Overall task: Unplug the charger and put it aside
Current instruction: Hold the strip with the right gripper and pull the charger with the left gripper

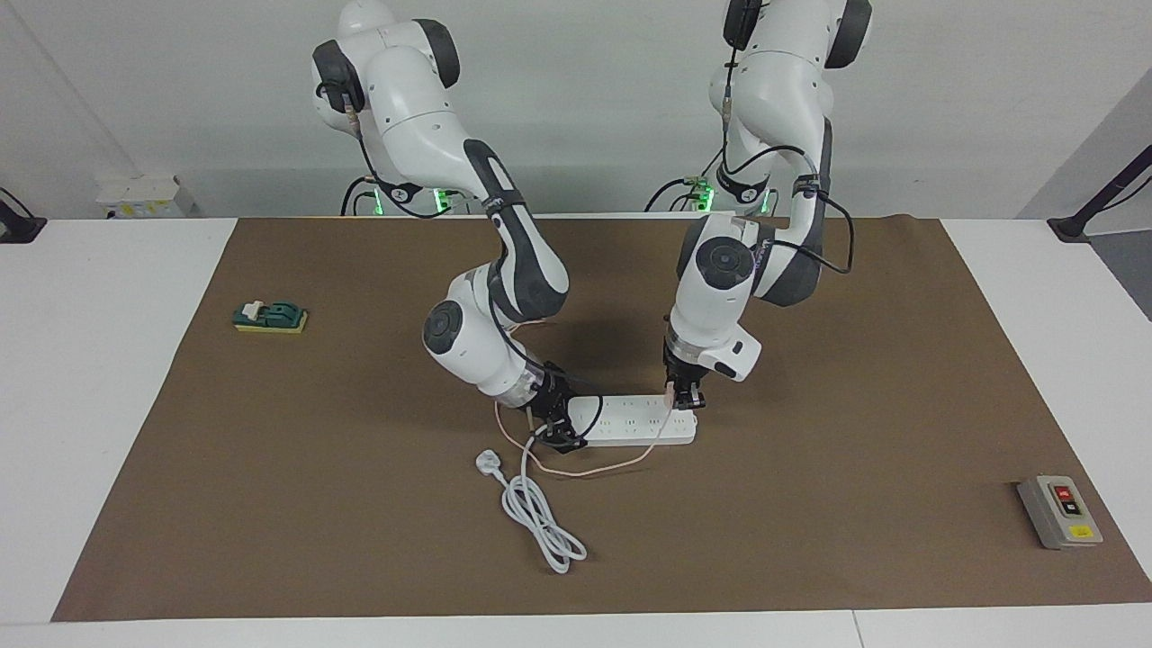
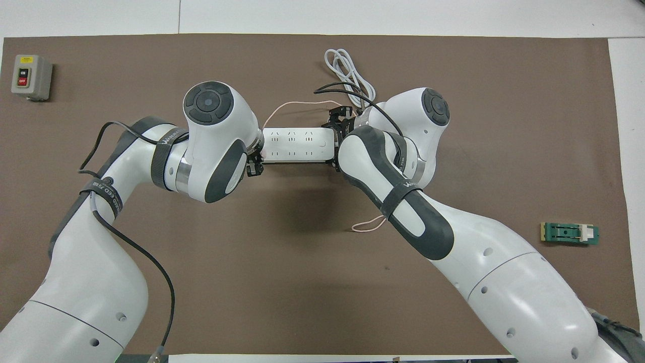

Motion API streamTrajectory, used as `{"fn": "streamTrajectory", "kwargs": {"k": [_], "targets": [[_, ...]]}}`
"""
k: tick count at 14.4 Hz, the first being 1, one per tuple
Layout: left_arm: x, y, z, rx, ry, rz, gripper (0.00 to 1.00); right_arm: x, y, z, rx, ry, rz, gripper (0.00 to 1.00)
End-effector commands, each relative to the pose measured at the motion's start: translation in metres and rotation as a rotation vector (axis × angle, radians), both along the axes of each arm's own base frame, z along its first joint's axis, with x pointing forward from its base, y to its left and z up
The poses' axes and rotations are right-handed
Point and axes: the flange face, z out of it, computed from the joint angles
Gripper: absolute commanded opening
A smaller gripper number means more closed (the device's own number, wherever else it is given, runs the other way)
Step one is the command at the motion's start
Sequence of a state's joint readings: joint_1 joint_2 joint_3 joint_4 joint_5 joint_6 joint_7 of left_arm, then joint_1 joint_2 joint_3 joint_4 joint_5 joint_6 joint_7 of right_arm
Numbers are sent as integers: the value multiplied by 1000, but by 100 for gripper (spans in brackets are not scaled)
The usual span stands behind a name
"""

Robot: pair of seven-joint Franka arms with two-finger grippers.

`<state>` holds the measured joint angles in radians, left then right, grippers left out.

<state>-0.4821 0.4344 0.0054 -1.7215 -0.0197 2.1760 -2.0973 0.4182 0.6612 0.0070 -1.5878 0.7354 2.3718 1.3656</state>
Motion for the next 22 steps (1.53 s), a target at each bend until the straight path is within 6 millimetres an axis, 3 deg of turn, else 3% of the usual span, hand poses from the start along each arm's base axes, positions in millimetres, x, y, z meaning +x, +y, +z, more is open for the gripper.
{"fn": "streamTrajectory", "kwargs": {"k": [1,12,18,22], "targets": [[-11,5,-1,24,7,-4,0,6,-6,-12,23,-12,-10,0],[-11,4,3,35,22,-9,0,6,-5,-11,24,-10,-8,0],[-12,1,29,59,49,-28,0,7,-6,-11,27,-7,-10,0],[-20,-5,60,57,59,-38,0,8,-10,-11,27,-8,-15,0]]}}
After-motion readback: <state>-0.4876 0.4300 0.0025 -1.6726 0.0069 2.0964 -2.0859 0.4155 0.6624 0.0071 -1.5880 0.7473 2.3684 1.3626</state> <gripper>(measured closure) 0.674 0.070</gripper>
